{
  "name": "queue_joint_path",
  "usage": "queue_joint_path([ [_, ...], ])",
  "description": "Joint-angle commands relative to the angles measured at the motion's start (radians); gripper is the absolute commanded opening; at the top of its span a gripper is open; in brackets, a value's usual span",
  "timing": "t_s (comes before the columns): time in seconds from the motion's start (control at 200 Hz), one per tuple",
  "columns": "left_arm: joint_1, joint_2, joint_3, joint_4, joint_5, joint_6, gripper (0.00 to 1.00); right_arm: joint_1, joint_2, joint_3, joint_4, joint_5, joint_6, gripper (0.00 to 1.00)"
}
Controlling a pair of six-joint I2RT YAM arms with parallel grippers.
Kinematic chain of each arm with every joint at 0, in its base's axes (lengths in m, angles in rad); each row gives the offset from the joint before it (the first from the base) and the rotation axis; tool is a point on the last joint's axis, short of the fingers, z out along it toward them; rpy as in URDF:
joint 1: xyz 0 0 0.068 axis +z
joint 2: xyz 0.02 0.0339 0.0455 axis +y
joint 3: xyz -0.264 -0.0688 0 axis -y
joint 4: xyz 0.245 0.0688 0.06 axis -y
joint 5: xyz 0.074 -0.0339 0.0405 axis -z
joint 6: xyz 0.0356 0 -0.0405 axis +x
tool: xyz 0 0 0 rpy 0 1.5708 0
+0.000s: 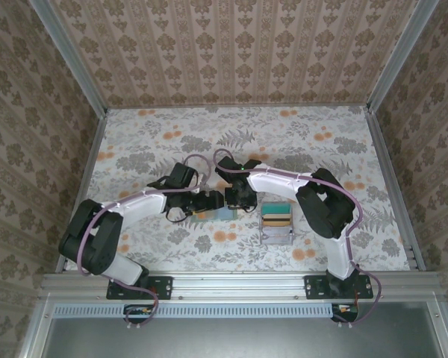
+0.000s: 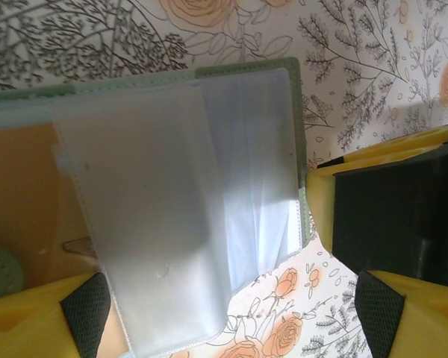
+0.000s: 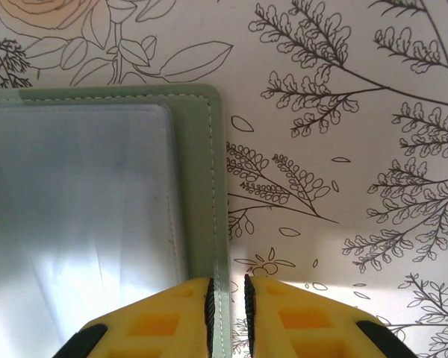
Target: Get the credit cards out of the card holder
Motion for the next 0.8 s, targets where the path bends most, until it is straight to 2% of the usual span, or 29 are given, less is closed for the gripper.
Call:
queue_joint_path([
  [0.0,-0.021,0.029,0.046,0.028,0.048,-0.004,0.89,0.000,-0.045,-0.014,-0.009,0.025,0.028,0.23],
  [0.235,-0.071,0.073,0.104,0.058,0.075,-0.010,0.88,-0.012,-0.109,-0.043,0.009,0.061,0.041,0.23],
  [0.39,-0.081,0.052,0.119,0.058,0.077,-0.011,0.88,-0.016,-0.131,-0.057,0.021,0.061,0.042,0.24],
  [0.61,-0.076,-0.029,0.115,0.042,0.072,-0.007,0.88,-0.018,-0.133,-0.057,0.033,0.055,0.041,0.24],
  [0.675,-0.062,-0.064,0.105,0.024,0.048,-0.006,0.88,-0.018,-0.131,-0.053,0.037,0.050,0.039,0.24],
  [0.795,-0.027,-0.106,0.076,0.028,0.071,-0.009,0.88,-0.017,-0.128,-0.053,0.049,0.039,0.039,0.24],
])
